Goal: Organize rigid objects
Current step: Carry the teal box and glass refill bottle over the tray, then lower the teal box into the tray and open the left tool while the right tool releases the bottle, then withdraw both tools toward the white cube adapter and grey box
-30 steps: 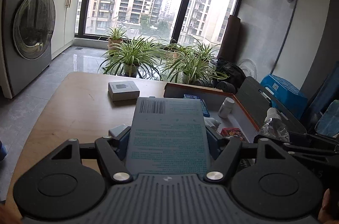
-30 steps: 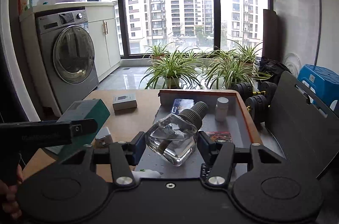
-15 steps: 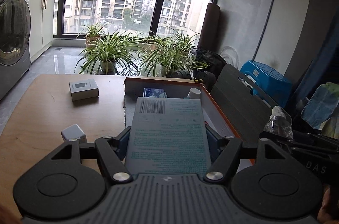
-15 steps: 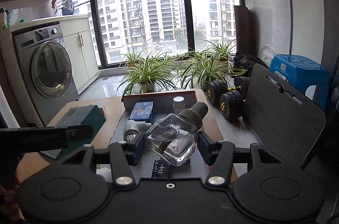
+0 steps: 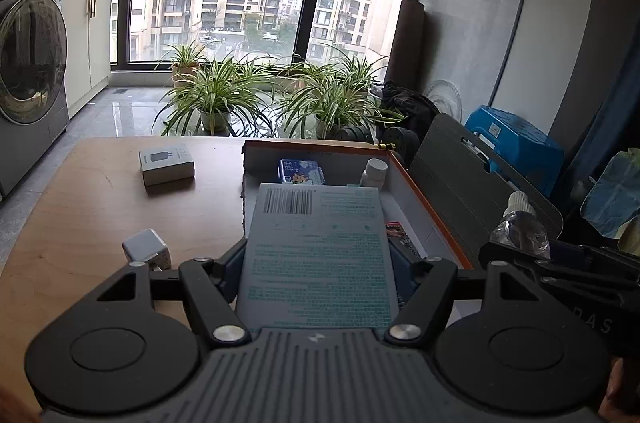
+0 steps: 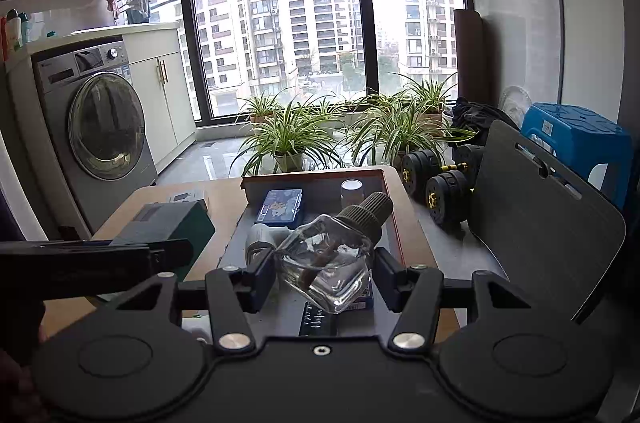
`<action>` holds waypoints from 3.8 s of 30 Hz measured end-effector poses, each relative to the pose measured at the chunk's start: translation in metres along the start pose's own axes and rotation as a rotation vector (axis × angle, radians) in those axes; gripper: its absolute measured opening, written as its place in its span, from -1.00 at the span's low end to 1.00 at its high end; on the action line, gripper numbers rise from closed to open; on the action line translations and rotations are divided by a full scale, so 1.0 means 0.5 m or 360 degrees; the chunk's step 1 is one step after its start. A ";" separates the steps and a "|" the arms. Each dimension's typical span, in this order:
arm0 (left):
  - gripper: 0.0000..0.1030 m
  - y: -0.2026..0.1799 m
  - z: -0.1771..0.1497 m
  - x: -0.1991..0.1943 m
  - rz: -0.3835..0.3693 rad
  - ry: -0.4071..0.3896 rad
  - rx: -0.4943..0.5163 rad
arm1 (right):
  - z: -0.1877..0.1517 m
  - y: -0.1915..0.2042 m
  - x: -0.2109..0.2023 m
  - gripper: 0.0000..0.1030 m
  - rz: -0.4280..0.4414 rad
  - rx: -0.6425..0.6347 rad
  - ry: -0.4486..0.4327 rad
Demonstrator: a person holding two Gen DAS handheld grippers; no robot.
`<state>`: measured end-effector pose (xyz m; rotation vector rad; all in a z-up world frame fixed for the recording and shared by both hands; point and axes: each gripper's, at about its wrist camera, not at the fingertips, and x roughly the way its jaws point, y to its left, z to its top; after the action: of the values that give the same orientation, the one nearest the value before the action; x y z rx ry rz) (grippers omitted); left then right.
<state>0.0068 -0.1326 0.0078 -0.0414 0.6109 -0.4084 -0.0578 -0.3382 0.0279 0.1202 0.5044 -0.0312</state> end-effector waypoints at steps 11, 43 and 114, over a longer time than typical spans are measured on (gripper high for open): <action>0.39 -0.009 0.000 -0.002 0.0025 0.0019 -0.0007 | 0.003 -0.003 0.004 0.25 0.0002 0.0001 0.0010; 0.27 -0.050 -0.022 0.015 -0.0045 0.0057 0.0055 | 0.040 0.003 0.045 0.25 0.0070 -0.0020 0.0035; 0.73 0.287 -0.033 -0.065 0.0426 0.0033 -0.0400 | 0.021 0.260 0.180 0.65 0.0344 -0.0319 0.0306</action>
<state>0.0253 0.0132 -0.0104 -0.1935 0.6758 -0.0717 0.0336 -0.2102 0.0073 -0.0196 0.6809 0.2436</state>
